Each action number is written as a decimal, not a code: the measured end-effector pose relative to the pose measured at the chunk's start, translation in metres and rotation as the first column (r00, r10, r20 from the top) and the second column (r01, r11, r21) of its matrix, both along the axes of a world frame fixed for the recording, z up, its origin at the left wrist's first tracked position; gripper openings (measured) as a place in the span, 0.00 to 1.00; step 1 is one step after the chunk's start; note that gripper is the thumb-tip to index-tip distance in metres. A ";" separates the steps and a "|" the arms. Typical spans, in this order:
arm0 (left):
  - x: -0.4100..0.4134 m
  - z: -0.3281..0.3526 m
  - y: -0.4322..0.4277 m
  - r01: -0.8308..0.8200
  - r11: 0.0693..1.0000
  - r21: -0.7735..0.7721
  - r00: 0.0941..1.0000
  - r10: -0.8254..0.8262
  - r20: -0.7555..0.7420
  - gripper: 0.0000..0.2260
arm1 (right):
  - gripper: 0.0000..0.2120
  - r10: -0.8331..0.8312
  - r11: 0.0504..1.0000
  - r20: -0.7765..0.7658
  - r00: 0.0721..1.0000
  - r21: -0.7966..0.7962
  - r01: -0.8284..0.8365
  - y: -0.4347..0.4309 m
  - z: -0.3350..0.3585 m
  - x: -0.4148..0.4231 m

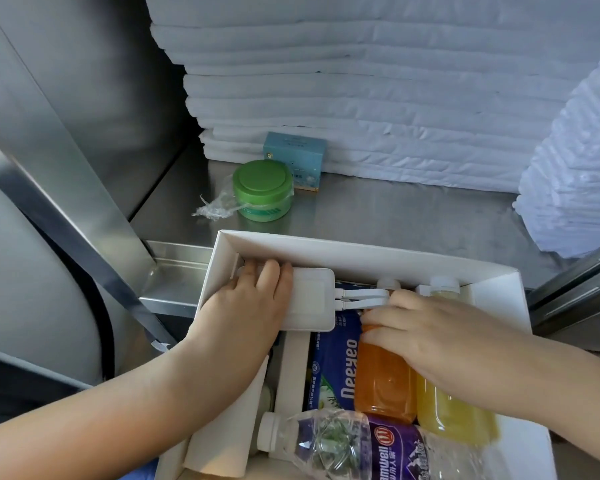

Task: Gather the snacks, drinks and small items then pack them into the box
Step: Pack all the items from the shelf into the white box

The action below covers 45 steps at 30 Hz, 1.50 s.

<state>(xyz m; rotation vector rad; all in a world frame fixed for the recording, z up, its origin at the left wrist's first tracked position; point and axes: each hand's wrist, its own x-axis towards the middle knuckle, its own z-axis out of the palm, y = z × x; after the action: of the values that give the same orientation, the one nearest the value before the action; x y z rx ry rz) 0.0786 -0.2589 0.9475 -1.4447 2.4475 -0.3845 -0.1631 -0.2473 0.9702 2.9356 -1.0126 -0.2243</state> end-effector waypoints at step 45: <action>-0.007 0.001 -0.003 -0.040 0.989 -0.145 0.999 0.042 0.011 0.25 | 0.24 0.104 0.989 -0.482 0.870 -0.044 -0.143 -0.017 -0.033 0.027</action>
<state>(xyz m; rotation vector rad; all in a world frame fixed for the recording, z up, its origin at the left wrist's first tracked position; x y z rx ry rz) 0.0712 -0.2619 0.9480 -1.5414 2.4185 -0.5712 -0.1360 -0.2643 0.9369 2.6452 -0.7335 -0.8369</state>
